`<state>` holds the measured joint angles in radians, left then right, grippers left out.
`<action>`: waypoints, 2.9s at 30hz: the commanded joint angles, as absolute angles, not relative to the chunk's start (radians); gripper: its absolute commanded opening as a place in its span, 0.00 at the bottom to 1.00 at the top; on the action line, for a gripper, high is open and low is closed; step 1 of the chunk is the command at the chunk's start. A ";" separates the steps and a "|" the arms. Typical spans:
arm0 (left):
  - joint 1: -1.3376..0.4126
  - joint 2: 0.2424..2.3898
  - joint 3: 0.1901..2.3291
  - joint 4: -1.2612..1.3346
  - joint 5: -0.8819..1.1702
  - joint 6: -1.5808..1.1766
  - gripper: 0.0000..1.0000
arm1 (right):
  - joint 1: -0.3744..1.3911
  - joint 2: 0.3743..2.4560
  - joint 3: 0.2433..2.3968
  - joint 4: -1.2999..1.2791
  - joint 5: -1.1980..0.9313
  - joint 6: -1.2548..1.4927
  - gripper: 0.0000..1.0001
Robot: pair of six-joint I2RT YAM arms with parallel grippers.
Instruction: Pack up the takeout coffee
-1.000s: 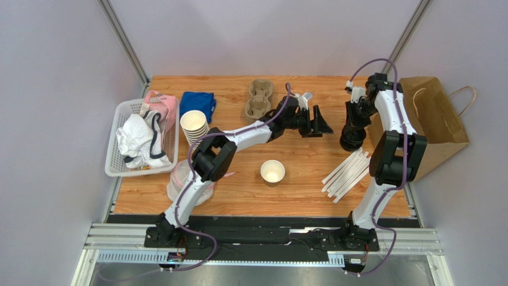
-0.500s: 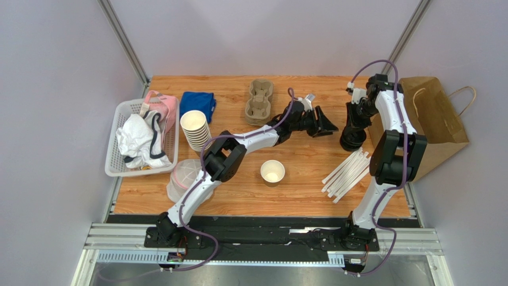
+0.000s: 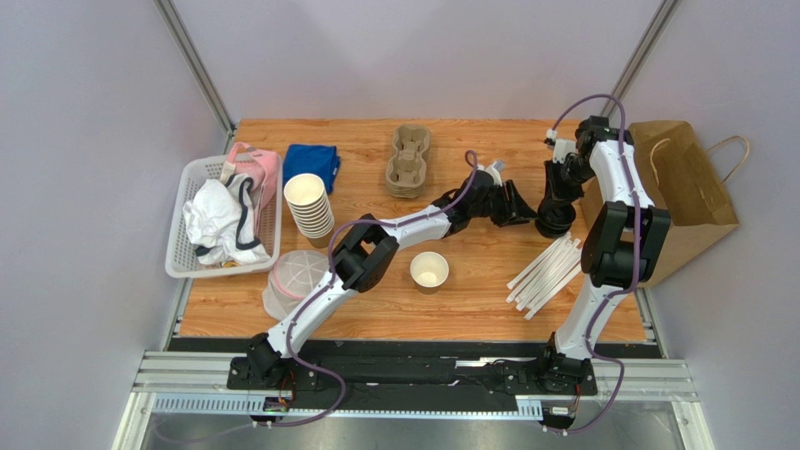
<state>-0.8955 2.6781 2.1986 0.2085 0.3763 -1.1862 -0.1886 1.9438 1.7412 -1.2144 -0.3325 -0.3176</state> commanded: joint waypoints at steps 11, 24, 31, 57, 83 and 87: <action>-0.904 2.723 2.278 0.259 0.356 -1.163 0.48 | -0.193 1.963 1.790 -1.203 -0.316 -0.318 0.00; -0.907 2.741 2.284 0.301 0.347 -1.167 0.50 | -0.195 1.967 1.778 -1.177 -0.302 -0.318 0.00; -0.910 2.758 2.296 0.279 0.328 -1.166 0.48 | -0.195 1.983 1.804 -1.187 -0.313 -0.313 0.00; -0.864 2.646 2.200 0.310 0.348 -1.080 0.60 | -0.192 1.971 1.902 -1.305 -0.298 -0.390 0.20; -0.841 2.589 2.057 0.354 0.379 -1.112 0.64 | -0.133 2.054 1.789 -1.213 -0.164 -0.413 0.38; -0.839 2.585 2.048 0.354 0.373 -1.112 0.64 | -0.135 2.052 1.793 -1.210 -0.149 -0.408 0.17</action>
